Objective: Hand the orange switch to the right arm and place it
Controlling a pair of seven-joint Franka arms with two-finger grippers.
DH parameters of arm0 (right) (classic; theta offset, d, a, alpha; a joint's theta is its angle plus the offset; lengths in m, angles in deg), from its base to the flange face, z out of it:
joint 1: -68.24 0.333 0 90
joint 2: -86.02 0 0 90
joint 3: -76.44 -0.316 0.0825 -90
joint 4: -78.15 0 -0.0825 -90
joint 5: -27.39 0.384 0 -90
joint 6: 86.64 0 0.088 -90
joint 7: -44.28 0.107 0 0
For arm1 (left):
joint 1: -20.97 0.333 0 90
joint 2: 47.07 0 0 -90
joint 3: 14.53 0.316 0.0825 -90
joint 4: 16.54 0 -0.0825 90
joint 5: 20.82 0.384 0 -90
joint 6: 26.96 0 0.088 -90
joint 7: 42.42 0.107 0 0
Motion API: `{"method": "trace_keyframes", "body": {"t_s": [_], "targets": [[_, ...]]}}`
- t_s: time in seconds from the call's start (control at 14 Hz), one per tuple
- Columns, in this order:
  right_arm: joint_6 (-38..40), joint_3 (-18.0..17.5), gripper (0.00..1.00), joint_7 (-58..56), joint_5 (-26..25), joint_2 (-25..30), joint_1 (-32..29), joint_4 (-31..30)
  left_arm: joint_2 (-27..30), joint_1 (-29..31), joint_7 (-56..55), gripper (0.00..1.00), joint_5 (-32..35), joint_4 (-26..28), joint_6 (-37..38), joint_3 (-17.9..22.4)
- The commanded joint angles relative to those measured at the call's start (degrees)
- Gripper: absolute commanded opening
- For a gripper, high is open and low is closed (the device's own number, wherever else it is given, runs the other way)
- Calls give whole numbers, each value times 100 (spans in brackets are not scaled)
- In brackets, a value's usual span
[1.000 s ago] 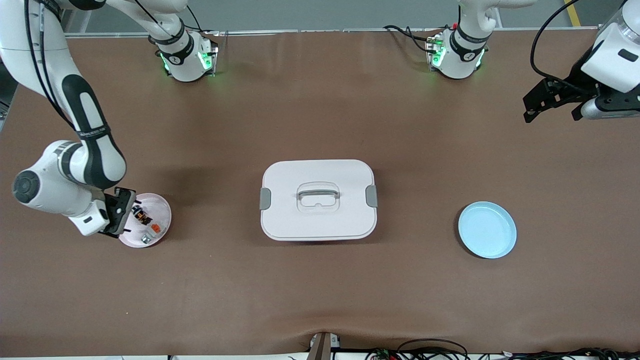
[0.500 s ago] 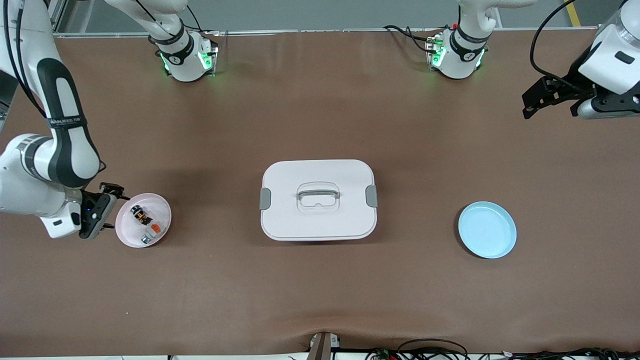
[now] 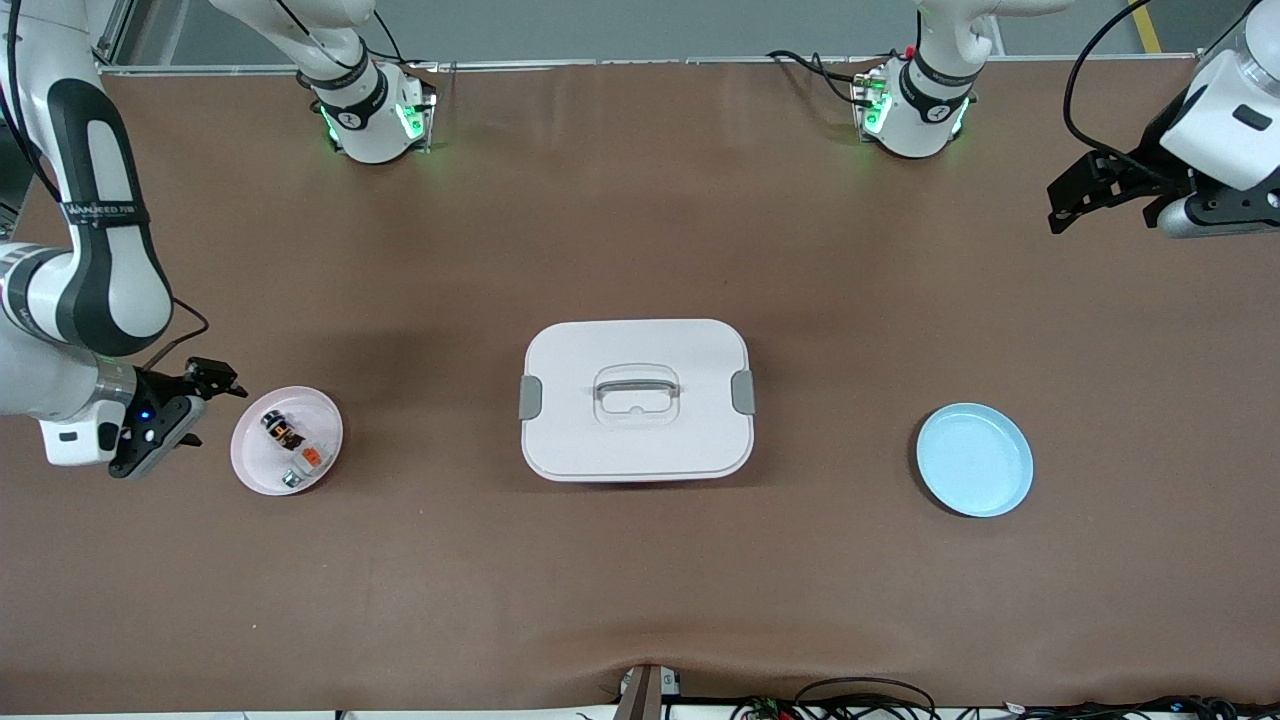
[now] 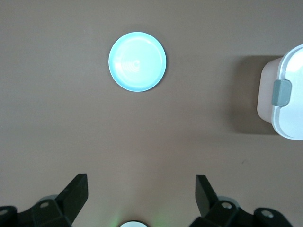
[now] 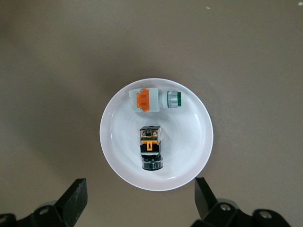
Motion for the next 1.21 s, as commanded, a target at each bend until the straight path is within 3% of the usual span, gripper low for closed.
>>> {"method": "trace_keyframes", "body": {"t_s": [0.0, 0.57, 0.71, 0.86, 1.14], "targets": [[279, -68, 100, 518, 2, 127, -192, 140, 45, 36, 65, 100, 5, 61, 72, 2], [1245, -85, 100, 3135, -190, 936, -202, 402, 291, 212, 170, 100, 5, 378, -16, 2], [1825, -103, 100, 4792, -340, 1041, -140, 762, 300, 212, 170, 100, -4, 378, -16, 2], [1976, -103, 100, 5115, -280, 998, -140, 1088, 300, 212, 170, 100, -4, 361, -16, 2], [2248, -129, 100, 5275, -323, 1339, -18, 1142, 309, 203, 179, 100, -48, 369, -16, -16]]}}
